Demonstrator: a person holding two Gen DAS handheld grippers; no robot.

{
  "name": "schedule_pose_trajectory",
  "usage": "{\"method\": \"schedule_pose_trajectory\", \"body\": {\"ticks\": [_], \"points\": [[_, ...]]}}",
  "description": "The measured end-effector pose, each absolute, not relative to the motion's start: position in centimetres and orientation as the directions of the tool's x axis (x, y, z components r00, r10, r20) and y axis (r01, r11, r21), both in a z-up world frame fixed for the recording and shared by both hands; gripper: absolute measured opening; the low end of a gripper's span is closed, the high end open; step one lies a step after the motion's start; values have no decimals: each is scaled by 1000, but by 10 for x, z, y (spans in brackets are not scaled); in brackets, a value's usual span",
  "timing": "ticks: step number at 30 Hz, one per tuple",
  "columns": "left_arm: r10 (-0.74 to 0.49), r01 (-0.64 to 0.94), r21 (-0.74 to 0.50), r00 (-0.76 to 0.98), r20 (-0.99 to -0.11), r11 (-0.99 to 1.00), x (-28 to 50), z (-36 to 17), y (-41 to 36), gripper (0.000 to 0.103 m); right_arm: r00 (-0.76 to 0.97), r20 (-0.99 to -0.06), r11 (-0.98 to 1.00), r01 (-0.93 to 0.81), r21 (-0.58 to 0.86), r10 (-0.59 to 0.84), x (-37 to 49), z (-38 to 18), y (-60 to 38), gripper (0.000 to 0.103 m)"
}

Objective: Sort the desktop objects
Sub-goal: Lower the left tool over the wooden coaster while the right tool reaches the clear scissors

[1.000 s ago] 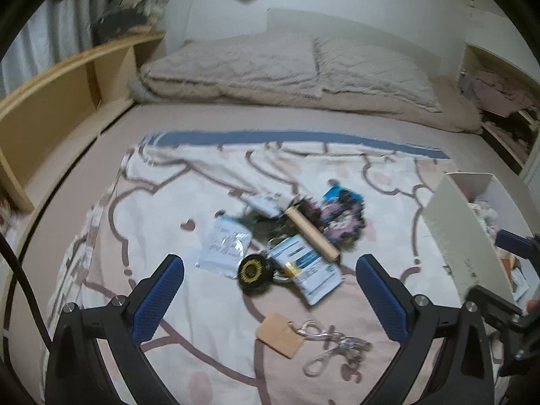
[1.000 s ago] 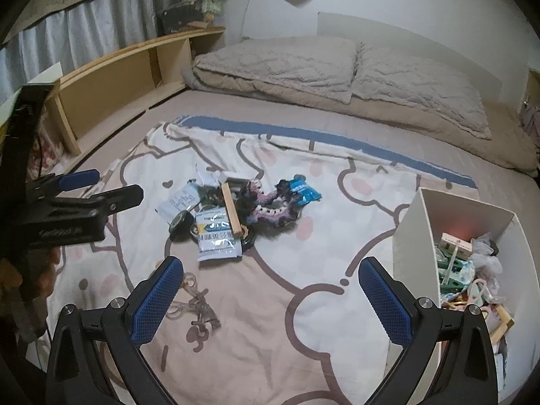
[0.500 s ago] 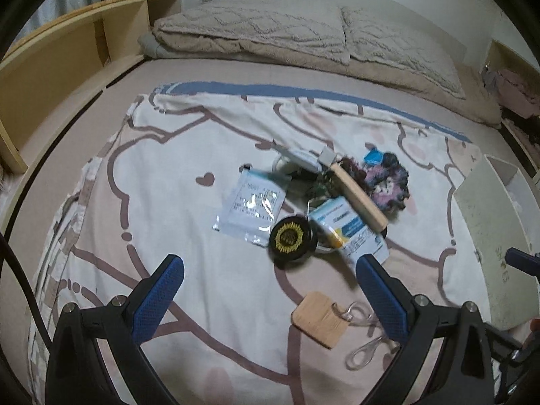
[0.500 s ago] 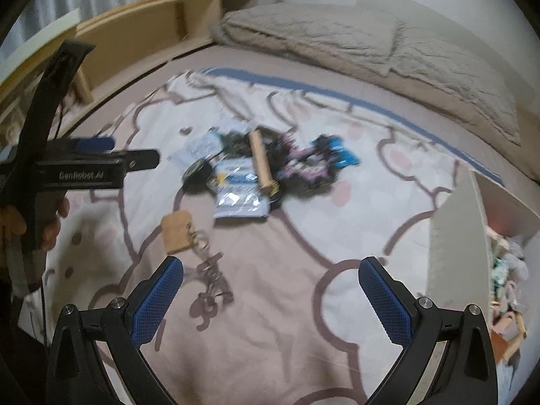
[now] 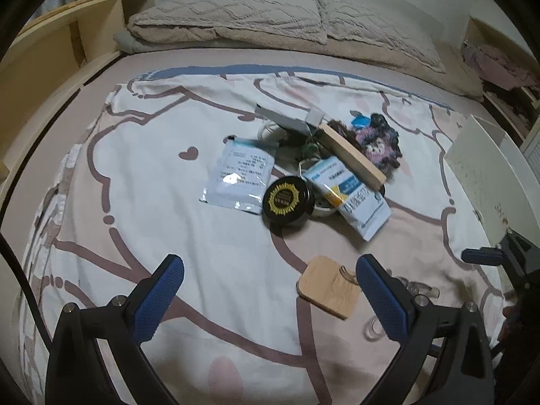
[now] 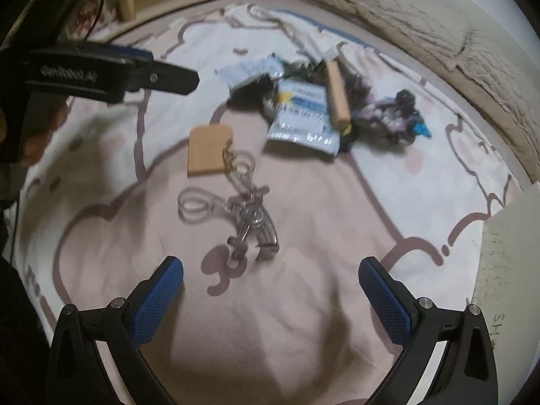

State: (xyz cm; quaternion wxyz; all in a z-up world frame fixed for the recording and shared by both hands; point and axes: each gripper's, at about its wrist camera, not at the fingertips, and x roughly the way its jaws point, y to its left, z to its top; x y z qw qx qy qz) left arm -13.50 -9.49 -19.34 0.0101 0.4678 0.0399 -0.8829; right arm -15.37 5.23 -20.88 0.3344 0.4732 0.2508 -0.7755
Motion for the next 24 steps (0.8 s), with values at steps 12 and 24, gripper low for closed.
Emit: {"method": "schedule_pose_trajectory", "body": {"ticks": [12,24], "points": [[80,-140,2,-571,-817,-990,-120,-213,-71,103,-366,-872,-643,761,-80,-325,-154,-231,49,103],[101,-211,13,-520,-848,-977,-110,-240,-79,103,-333,-882,-691,723,-13,-332,-172,-238,37,103]]}}
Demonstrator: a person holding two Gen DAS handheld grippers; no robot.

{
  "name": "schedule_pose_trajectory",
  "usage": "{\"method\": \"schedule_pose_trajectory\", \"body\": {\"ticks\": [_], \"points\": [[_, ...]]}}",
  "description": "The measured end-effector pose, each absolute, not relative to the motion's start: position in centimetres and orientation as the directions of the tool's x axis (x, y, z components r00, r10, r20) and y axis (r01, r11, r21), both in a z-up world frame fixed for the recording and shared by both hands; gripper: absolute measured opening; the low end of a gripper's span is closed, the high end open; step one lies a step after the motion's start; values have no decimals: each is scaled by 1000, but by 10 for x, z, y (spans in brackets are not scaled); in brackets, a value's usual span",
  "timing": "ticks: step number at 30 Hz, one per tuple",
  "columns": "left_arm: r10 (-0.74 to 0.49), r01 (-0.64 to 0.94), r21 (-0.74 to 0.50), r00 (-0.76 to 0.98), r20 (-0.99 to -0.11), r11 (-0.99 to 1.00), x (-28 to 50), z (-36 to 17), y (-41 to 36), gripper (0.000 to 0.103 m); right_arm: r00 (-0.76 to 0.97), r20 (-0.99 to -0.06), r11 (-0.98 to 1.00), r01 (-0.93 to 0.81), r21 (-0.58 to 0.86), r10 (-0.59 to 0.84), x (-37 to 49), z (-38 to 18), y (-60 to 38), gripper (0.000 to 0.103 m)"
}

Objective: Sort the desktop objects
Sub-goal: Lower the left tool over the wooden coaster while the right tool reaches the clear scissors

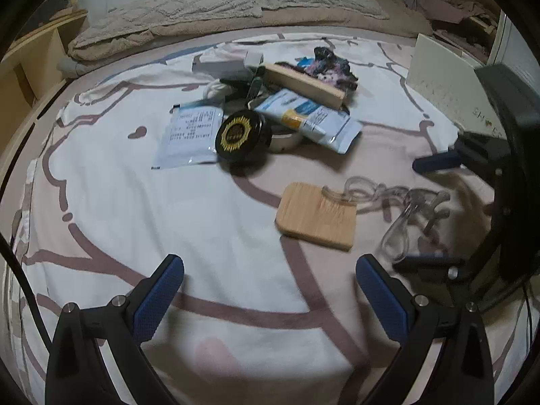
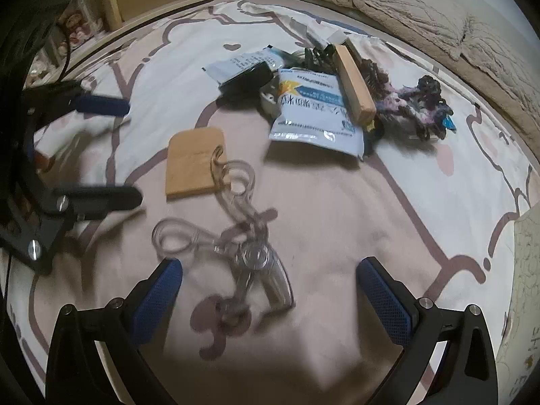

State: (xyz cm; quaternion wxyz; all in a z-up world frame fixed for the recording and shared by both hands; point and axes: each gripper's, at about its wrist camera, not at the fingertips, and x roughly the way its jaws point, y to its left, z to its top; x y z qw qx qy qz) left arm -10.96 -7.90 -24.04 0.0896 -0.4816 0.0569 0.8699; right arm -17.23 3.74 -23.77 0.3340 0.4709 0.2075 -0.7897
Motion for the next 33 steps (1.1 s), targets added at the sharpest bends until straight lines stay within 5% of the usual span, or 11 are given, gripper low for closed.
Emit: {"method": "schedule_pose_trajectory", "body": {"ticks": [33], "points": [[85,-241,33,-462,-883,-970,-109,-262,-79,103,-451,-887,-926,369,-83,-100,-226,-245,122,103]]}}
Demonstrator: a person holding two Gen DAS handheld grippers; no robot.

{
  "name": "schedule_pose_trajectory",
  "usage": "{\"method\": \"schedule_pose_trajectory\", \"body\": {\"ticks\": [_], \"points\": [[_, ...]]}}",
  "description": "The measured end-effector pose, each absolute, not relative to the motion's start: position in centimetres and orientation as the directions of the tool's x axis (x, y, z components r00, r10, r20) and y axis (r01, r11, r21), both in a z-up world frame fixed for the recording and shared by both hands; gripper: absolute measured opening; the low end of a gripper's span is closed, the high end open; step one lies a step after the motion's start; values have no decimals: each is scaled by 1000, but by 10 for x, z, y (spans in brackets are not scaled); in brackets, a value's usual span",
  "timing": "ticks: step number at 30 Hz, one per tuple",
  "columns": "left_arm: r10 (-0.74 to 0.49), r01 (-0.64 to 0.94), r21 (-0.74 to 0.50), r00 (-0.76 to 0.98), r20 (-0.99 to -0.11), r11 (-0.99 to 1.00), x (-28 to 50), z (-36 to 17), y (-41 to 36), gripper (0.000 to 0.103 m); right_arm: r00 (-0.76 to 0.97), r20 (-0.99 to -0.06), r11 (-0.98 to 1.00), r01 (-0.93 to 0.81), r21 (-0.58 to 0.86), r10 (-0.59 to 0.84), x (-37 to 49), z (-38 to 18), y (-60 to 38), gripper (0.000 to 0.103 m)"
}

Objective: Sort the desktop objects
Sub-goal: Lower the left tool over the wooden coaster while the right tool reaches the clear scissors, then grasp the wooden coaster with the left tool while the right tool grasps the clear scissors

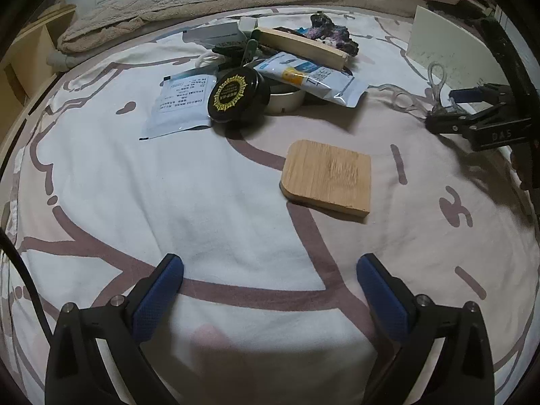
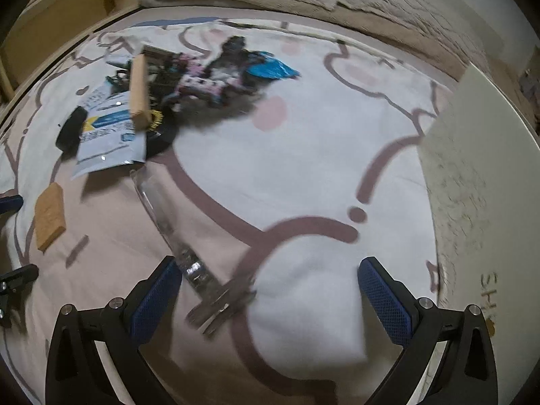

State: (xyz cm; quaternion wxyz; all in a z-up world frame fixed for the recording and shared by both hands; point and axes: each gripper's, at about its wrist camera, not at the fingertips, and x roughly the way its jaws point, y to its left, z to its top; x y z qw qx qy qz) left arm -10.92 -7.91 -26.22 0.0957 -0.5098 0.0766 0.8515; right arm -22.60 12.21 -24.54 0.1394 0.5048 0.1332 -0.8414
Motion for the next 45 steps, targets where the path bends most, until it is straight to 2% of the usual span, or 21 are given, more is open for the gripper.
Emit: {"method": "schedule_pose_trajectory", "body": {"ticks": [9,19,26,31,33,36,41,42,43,44,45], "points": [[87,-212,15,-461,-883,-977,-119,-257,-73,103,-424,-898,-925,377,-56,-118,-219,-246,133,103],[71,-267,74,-497,-865,-961,-134,-254,-46,103,-442,-886,-924,381,-44,-141,-211,-245,137,103],[79,-278,69,-487,-870,-958,-145,-255,-43,102,-417,-893,-919,393,-12,-167,-215,-248,141,103],[86,-303,77,-491,-867,-950,-145,-255,-37,92,-370,-918,-931,365,-2,-144,-223,-246,139,103],[94,-315,75,-490,-867,-946,-145,-255,-34,84,-367,-919,-932,362,3,-146,-224,-246,139,103],[107,-334,73,-489,-866,-940,-144,-253,-30,75,-364,-918,-926,378,11,-160,-224,-244,137,103],[119,-354,70,-487,-865,-933,-141,-251,-27,65,-374,-905,-902,431,23,-203,-223,-238,129,103],[122,-355,68,-486,-866,-932,-141,-251,-27,62,-372,-903,-892,451,24,-212,-222,-236,126,95],[125,-357,65,-484,-866,-932,-140,-250,-26,60,-370,-903,-885,465,22,-217,-222,-236,123,77],[130,-361,62,-483,-866,-930,-140,-250,-26,56,-362,-906,-877,480,21,-220,-222,-235,120,67],[131,-366,64,-483,-866,-928,-139,-249,-25,56,-359,-908,-872,490,15,-217,-223,-235,118,66]]}}
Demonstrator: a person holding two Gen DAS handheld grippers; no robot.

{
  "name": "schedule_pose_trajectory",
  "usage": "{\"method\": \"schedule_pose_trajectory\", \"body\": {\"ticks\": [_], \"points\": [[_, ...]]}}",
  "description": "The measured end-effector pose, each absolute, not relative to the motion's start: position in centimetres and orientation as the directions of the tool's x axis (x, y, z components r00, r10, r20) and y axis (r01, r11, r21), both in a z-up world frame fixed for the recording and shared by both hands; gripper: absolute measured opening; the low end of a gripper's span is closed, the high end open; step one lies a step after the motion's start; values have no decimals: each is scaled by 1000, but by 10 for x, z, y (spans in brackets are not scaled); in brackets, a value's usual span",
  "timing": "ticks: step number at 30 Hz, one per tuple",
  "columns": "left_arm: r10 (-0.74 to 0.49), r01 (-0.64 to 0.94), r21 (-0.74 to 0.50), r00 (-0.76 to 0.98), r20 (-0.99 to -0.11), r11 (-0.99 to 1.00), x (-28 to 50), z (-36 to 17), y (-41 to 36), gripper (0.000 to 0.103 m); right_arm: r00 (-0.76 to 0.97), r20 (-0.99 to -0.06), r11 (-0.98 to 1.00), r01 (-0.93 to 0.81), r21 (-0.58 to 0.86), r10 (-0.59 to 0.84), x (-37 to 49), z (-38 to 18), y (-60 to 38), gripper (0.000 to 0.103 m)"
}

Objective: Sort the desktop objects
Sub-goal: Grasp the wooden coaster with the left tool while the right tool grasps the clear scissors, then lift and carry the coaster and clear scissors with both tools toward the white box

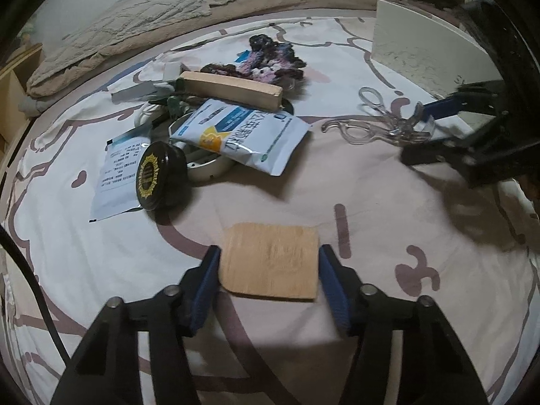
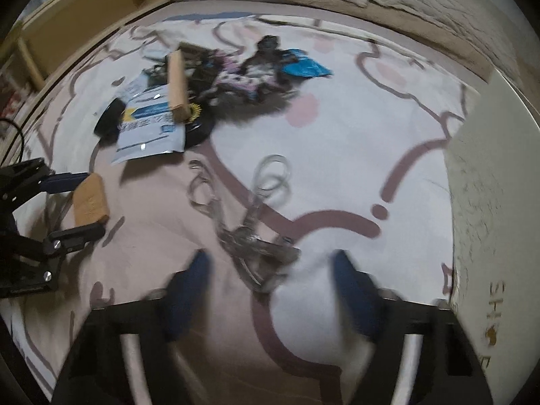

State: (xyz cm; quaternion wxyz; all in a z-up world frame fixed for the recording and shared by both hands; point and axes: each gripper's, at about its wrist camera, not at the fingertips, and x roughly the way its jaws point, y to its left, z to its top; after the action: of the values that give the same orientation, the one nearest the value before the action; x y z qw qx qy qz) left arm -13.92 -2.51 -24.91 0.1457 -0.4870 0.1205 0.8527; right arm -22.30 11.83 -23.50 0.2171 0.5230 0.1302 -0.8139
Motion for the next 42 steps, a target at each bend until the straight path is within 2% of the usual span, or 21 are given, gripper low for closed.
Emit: {"method": "schedule_pose_trajectory", "body": {"ticks": [3,5,8,22,42], "points": [[129,-369,68,-482,-867,-927,-138,-248,-24,56,-351,-913,-862,507,2,-209,-223,-235,113,58],[131,-370,64,-480,-867,-927,-137,-248,-25,56,-350,-914,-859,512,-6,-202,-224,-235,111,48],[137,-368,56,-479,-867,-928,-135,-247,-26,56,-348,-916,-854,519,-12,-198,-224,-234,111,39],[165,-349,14,-478,-863,-937,-134,-238,-26,56,-359,-908,-844,536,-13,-214,-221,-221,112,39],[208,-316,-20,-575,-791,-949,-127,-181,-13,56,-421,-862,-866,498,41,-283,-204,-164,137,39]]}}
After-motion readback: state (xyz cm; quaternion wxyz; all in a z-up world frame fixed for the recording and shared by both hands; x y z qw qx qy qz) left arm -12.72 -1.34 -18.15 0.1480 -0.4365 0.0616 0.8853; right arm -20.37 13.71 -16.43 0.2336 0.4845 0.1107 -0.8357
